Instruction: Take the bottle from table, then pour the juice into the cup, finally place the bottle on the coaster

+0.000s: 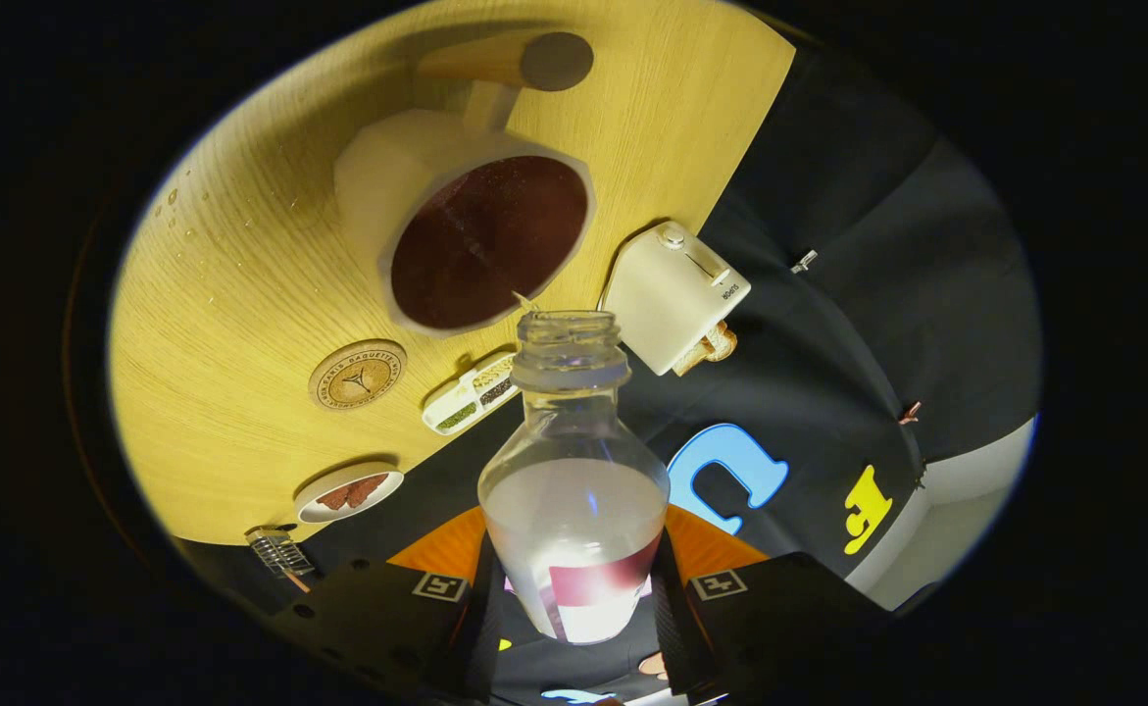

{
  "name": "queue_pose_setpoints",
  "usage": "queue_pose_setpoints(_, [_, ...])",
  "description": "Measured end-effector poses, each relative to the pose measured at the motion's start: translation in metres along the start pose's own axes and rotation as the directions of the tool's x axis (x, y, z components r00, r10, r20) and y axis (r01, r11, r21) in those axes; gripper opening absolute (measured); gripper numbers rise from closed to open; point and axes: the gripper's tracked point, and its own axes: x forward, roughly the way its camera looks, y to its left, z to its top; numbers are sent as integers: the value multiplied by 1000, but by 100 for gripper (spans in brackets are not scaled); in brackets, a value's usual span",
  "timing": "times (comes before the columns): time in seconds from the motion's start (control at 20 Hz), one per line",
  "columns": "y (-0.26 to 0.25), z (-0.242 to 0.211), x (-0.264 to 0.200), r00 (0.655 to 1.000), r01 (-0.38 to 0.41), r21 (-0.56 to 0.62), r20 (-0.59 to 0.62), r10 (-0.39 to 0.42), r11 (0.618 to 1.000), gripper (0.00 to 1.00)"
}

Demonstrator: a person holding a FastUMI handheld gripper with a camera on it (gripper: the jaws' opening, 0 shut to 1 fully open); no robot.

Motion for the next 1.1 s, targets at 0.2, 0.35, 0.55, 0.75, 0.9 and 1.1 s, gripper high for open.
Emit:
queue_pose_setpoints(0.2, [-2, -7, 1, 1000, -1, 2, -13, 1, 1000, 67])
queue_pose_setpoints(0.35, [-6, -9, 1, 1000, 3, 9, -17, -3, 1000, 67])
queue_pose_setpoints(0.55, [-11, -5, 1, 1000, 7, 6, -10, -7, 1000, 67])
queue_pose_setpoints(0.75, [-10, -7, 2, 1000, 6, 14, -18, -5, 1000, 67])
queue_pose_setpoints(0.9, [-10, -6, 2, 1000, 2, 10, -20, -1, 1000, 67])
queue_pose_setpoints(1.1, [-7, -3, 0, 1000, -11, 33, -17, 11, 999, 67])
